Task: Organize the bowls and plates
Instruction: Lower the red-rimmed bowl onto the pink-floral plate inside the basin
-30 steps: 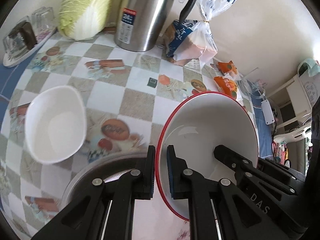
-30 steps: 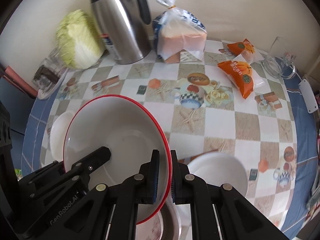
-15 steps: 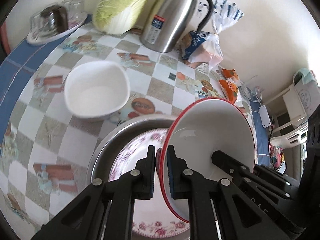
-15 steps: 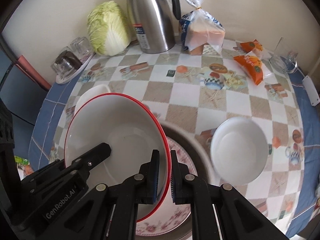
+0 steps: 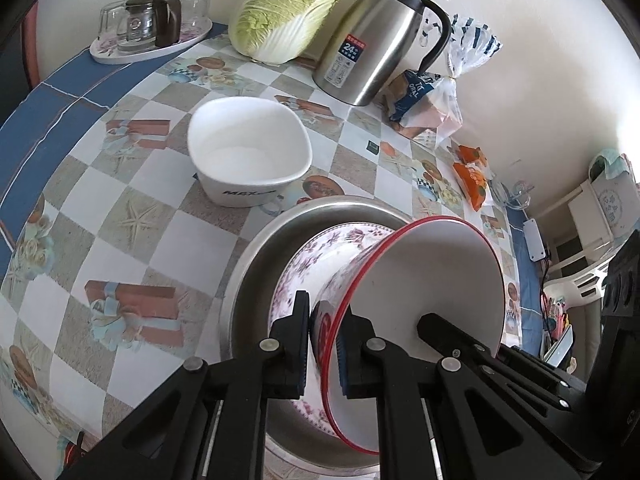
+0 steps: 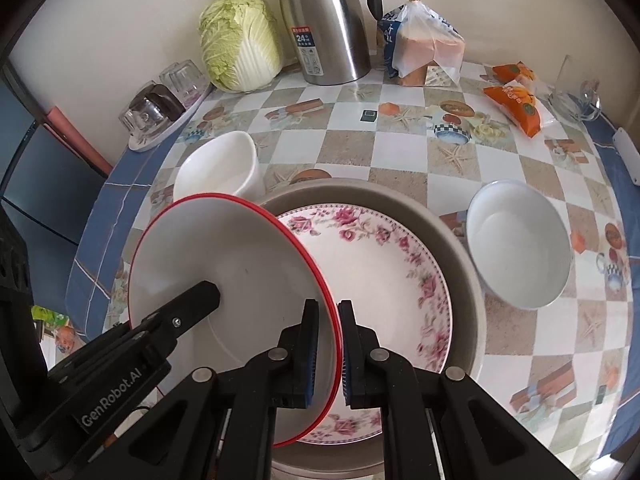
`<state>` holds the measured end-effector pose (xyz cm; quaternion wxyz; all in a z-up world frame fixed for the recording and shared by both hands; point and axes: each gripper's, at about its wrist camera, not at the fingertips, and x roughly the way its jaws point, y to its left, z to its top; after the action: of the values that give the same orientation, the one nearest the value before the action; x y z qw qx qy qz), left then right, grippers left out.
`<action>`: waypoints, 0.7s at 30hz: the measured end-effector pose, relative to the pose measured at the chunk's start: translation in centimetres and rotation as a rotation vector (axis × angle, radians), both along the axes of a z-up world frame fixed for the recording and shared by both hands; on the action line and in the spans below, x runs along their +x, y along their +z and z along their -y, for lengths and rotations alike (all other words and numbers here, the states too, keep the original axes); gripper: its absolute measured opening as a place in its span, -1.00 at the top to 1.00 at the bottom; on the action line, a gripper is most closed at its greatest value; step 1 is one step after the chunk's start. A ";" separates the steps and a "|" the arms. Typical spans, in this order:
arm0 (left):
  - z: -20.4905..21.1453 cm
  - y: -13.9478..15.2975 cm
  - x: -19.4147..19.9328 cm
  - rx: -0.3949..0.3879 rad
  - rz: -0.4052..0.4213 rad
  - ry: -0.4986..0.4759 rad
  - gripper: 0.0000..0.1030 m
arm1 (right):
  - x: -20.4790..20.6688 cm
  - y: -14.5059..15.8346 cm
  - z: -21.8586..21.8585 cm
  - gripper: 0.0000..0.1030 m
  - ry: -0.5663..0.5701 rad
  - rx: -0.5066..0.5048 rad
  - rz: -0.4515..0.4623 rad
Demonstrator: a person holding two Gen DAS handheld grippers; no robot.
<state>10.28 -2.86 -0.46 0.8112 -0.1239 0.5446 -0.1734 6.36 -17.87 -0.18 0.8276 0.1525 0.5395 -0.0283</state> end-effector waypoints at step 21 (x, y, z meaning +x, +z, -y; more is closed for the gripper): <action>0.5 -1.2 0.5 -0.005 0.007 -0.037 0.78 | -0.6 -2.4 1.0 0.78 -0.047 0.071 0.028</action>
<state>10.74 -3.38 -1.62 0.8095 -0.1155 0.5433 -0.1901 5.73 -18.89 -2.57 0.8282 0.1945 0.5249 -0.0264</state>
